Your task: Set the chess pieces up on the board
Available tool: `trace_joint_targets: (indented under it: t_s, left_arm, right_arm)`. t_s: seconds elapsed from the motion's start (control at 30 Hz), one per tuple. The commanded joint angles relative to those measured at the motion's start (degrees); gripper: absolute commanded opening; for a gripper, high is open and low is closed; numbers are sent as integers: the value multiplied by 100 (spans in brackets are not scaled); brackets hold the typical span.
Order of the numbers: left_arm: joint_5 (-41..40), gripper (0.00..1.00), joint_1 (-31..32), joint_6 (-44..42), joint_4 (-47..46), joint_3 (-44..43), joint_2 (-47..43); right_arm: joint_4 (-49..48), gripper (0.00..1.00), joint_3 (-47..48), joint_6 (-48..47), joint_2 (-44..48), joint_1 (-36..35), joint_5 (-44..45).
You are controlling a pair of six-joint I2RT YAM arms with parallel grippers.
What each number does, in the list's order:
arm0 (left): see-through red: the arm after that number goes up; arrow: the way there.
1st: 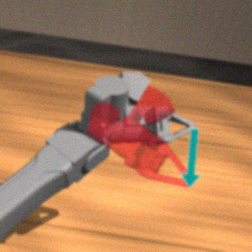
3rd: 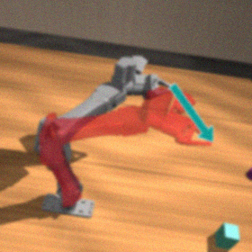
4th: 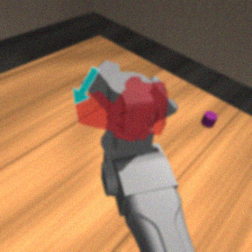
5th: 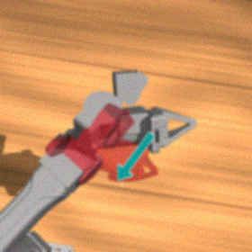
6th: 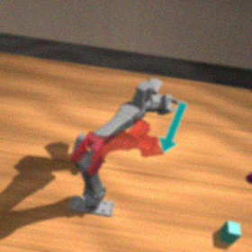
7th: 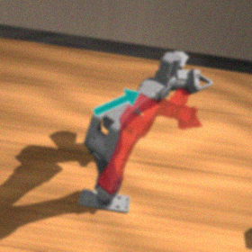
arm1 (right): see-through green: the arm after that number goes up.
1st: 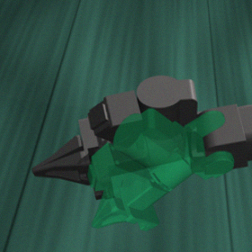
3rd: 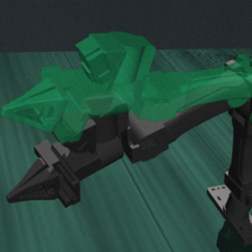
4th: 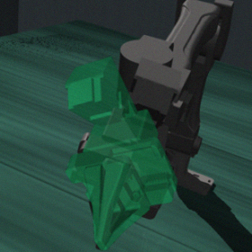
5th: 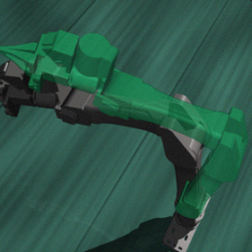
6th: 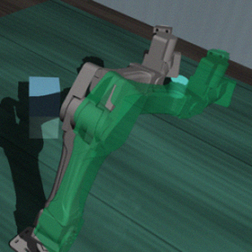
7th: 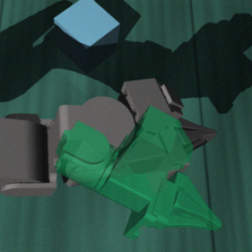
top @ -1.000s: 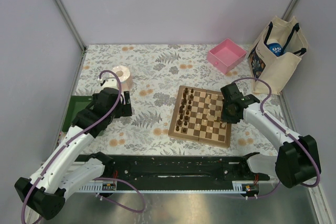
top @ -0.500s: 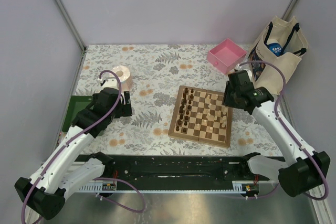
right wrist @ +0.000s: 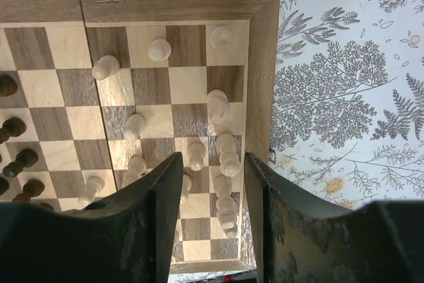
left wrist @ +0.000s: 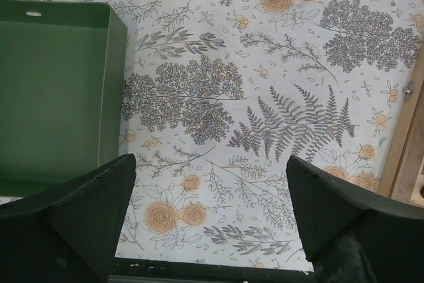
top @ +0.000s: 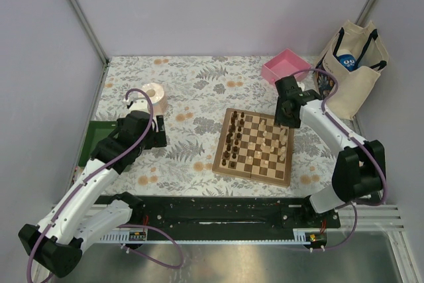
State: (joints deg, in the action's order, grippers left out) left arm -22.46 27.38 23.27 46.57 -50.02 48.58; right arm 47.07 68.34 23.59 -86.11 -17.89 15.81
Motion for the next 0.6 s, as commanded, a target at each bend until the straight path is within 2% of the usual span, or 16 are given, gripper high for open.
trace_joint_targets:
  t_s: [0.0, 0.57]
  left_arm:
    - [75, 99, -31, -94, -218, -43, 46]
    - [145, 99, -48, -138, -218, -78, 196]
  right_arm:
    - [-180, 51, 303, 5, -266, 119, 18]
    - [-453, 44, -66, 145, -811, 277, -122]
